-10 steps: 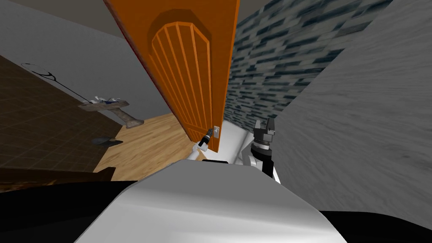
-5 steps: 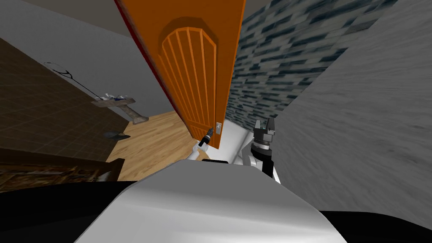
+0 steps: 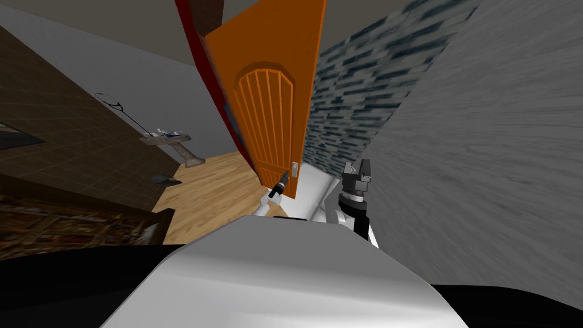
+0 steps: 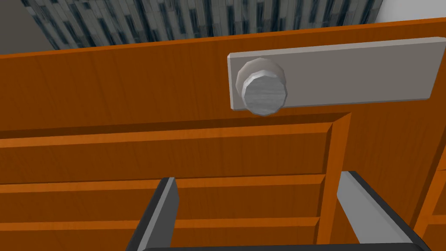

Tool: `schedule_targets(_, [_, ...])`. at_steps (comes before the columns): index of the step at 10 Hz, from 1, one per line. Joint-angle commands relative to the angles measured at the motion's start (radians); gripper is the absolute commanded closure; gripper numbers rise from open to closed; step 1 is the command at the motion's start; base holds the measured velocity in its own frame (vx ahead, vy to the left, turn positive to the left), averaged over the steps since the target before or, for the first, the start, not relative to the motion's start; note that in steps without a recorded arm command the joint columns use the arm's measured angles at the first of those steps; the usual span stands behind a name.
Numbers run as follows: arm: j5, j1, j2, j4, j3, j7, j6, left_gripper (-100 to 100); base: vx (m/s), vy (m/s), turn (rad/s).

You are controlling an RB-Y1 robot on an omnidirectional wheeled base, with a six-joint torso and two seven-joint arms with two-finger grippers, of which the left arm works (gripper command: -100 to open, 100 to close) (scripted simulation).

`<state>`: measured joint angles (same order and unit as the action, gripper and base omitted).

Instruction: Push the door open

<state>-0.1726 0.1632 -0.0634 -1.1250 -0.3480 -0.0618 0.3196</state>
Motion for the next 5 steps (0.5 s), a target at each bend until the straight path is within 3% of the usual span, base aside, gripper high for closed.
schedule_targets(1, [0.001, 0.001, -0.002, 0.002, 0.004, -0.002, 0.004, -100, 0.193, -0.074, -0.018])
schedule_targets(5, [0.004, 0.008, 0.003, 0.018, 0.016, -0.006, 0.02, -100, 0.21, -0.091, -0.024])
